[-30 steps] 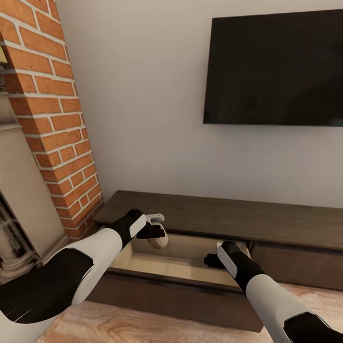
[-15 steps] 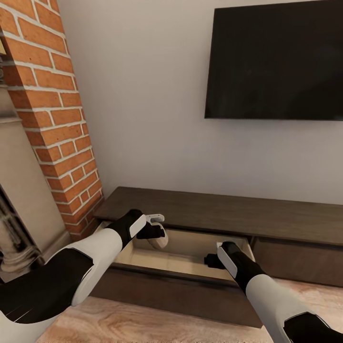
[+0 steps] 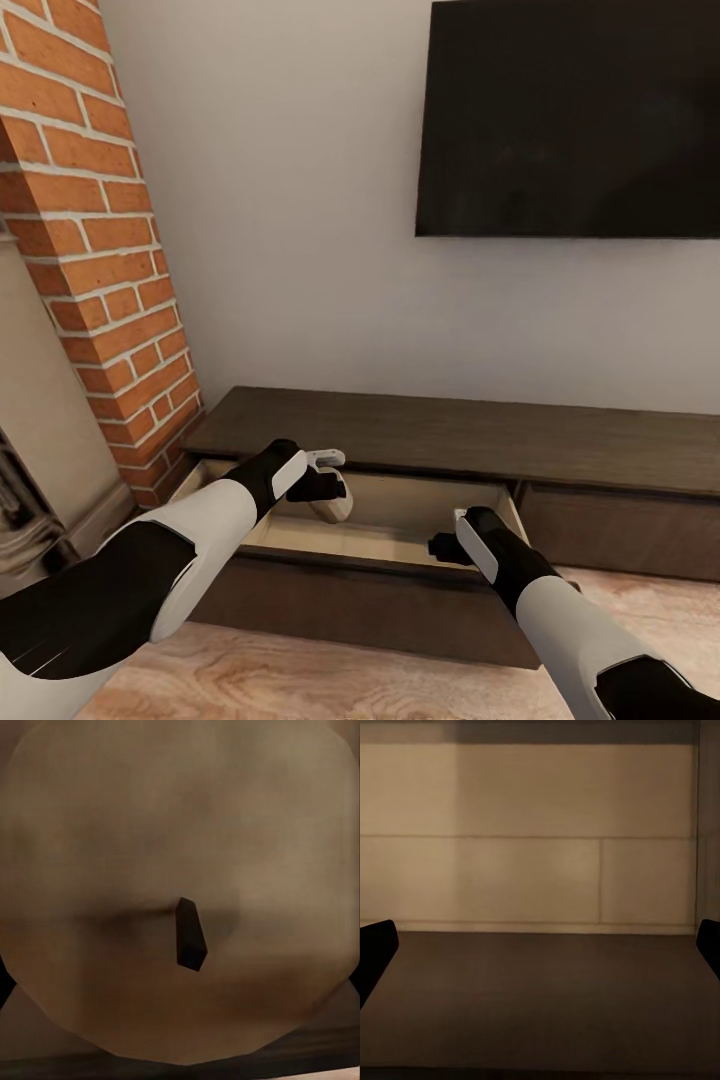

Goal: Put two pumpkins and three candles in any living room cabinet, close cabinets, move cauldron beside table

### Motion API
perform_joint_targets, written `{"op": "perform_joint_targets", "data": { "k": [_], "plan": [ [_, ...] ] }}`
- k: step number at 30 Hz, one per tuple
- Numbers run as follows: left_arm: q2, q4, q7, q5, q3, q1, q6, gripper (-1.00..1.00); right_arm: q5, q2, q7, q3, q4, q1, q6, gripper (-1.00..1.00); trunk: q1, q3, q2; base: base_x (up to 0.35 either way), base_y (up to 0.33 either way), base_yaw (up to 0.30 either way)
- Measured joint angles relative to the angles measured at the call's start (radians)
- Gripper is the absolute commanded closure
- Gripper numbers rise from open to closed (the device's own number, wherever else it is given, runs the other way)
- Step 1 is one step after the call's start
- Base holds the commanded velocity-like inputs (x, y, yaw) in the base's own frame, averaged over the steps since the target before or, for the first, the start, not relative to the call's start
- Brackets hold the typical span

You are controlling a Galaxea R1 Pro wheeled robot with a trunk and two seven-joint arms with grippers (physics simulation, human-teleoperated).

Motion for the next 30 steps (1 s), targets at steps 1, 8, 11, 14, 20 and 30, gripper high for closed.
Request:
{"op": "perform_joint_targets", "data": {
  "k": [1,8,11,14,20,30],
  "plan": [
    [0.000,0.000,0.000,0.000,0.000,0.000,0.000,1.00,0.000,0.000,0.000,0.000,0.000,0.000,0.000,-1.00,0.004,-0.003,-0.007,0.000,0.000,-0.011],
    [0.000,-0.001,0.000,-0.002,0.001,0.000,0.000,1.00,0.001,0.000,0.000,0.001,0.000,0.000,0.000,-1.00,0.012,-0.009,-0.021,0.000,0.000,-0.003],
    [0.000,0.000,0.000,-0.002,0.001,0.000,0.000,1.00,0.001,0.000,0.001,0.001,0.000,0.000,0.000,-1.00,0.012,-0.009,-0.021,0.020,0.002,0.000],
    [0.000,0.000,0.000,-0.002,0.001,0.000,0.000,1.00,0.000,0.000,0.001,0.002,0.000,0.000,0.001,-1.00,0.011,-0.009,-0.021,0.221,0.056,0.000],
    [0.000,0.000,0.000,-0.001,0.000,0.000,0.000,1.00,0.000,0.000,0.002,0.002,0.000,0.000,0.000,-1.00,0.011,-0.009,-0.021,0.303,0.032,0.000],
    [0.000,-0.001,0.000,-0.002,0.001,0.000,0.000,1.00,0.000,0.000,0.002,0.002,0.000,0.000,0.001,-1.00,0.012,-0.009,-0.021,0.096,0.002,0.000]
  ]
}}
